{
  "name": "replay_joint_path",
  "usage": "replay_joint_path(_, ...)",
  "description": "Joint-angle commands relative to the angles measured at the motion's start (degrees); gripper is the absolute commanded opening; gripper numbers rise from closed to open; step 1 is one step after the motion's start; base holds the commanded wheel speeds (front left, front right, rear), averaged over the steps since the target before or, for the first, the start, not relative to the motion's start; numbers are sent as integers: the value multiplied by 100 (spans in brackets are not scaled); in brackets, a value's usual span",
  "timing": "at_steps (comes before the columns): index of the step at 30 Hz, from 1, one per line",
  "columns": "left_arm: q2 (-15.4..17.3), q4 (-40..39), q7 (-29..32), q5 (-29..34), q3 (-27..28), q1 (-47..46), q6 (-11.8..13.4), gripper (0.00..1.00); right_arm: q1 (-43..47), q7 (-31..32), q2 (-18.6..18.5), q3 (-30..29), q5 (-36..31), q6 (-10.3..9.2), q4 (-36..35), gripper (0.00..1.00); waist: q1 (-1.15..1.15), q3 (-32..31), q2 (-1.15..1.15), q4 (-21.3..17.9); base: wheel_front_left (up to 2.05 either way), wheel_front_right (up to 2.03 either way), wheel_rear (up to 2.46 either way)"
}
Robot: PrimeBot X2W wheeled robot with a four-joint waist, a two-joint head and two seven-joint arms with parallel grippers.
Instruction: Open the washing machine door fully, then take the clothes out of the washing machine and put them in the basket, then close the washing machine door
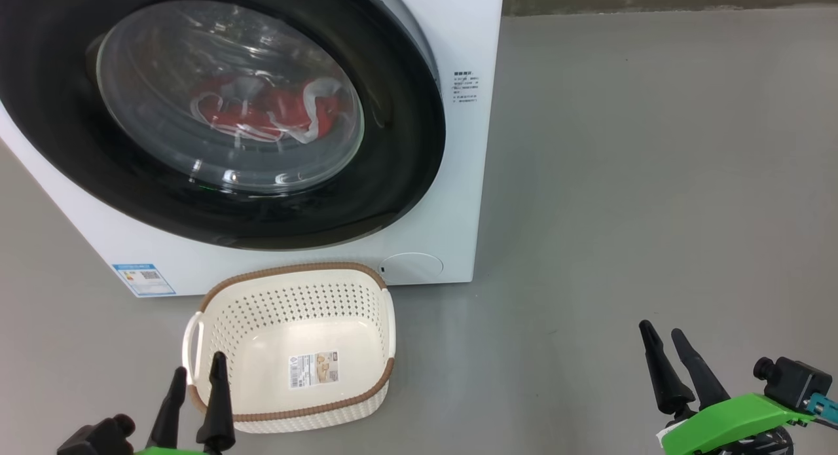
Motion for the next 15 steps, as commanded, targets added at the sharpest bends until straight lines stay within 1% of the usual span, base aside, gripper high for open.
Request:
replay_joint_path(1, 101, -180, -68, 155, 98, -42, 46, 100, -33, -76, -114, 98, -157, -4, -168, 100, 0, -5, 0, 4, 0, 0, 0)
replay_joint_path(15, 119, -298, -305, 1181, -24, 33, 112, 100, 19, -315, -264, 313, -1027, -4, -177, 100, 0, -31, 0, 31, 0, 0, 0)
